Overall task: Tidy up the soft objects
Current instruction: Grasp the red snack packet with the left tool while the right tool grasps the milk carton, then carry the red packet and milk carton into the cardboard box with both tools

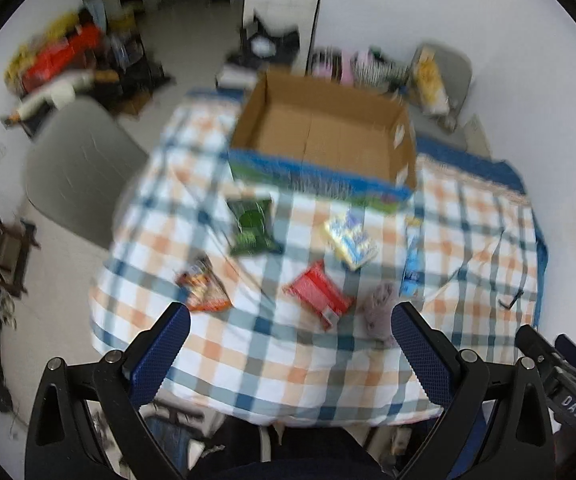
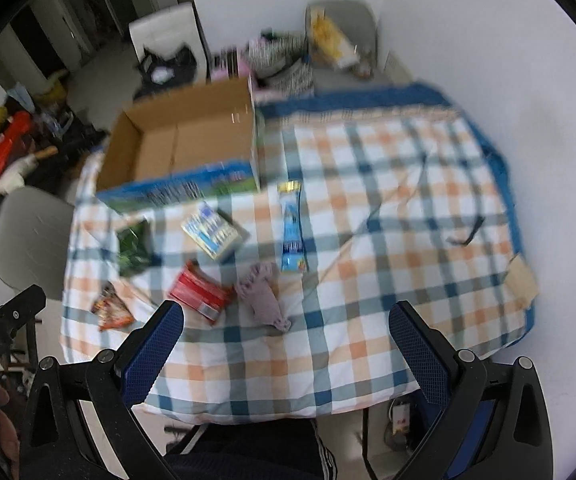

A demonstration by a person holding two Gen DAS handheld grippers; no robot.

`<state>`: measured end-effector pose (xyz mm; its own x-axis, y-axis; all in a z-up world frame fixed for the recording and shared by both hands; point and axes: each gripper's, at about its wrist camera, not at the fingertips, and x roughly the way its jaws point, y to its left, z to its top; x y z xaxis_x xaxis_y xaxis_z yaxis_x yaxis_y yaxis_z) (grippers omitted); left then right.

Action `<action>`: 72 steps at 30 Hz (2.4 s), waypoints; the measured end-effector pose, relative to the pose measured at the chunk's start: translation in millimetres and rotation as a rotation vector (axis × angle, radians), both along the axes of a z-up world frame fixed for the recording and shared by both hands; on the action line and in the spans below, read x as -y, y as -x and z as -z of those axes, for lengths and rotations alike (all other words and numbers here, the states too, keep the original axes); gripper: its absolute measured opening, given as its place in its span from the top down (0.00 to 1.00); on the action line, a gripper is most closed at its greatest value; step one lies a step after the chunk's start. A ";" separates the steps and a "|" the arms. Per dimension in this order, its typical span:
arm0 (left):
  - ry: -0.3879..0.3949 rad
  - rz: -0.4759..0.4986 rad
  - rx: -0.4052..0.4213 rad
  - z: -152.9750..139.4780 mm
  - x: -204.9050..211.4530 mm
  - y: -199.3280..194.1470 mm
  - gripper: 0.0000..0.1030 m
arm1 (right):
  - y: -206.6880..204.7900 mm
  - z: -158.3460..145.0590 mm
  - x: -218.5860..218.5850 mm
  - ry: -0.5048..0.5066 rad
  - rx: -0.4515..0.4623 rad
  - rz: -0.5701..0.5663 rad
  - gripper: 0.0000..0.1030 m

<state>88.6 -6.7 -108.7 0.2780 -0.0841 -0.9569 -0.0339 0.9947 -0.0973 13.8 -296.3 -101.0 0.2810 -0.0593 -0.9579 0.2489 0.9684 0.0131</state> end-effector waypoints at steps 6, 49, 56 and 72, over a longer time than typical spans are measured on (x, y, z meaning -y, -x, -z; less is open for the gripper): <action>0.061 -0.027 -0.242 112.4 17.8 -38.4 0.00 | -44.1 131.3 8.9 -0.076 -0.176 -0.056 0.00; -0.042 0.029 -0.403 306.4 52.5 -73.7 0.54 | -208.8 282.8 -98.1 -0.119 -0.350 -0.472 0.34; 0.087 -0.037 -0.445 315.1 26.5 -80.3 0.45 | -213.9 300.7 -104.3 -0.103 -0.439 -0.441 0.31; 0.088 -0.080 -0.407 334.6 21.7 -58.6 0.56 | -175.2 324.9 -82.5 -0.140 -0.512 -0.367 0.30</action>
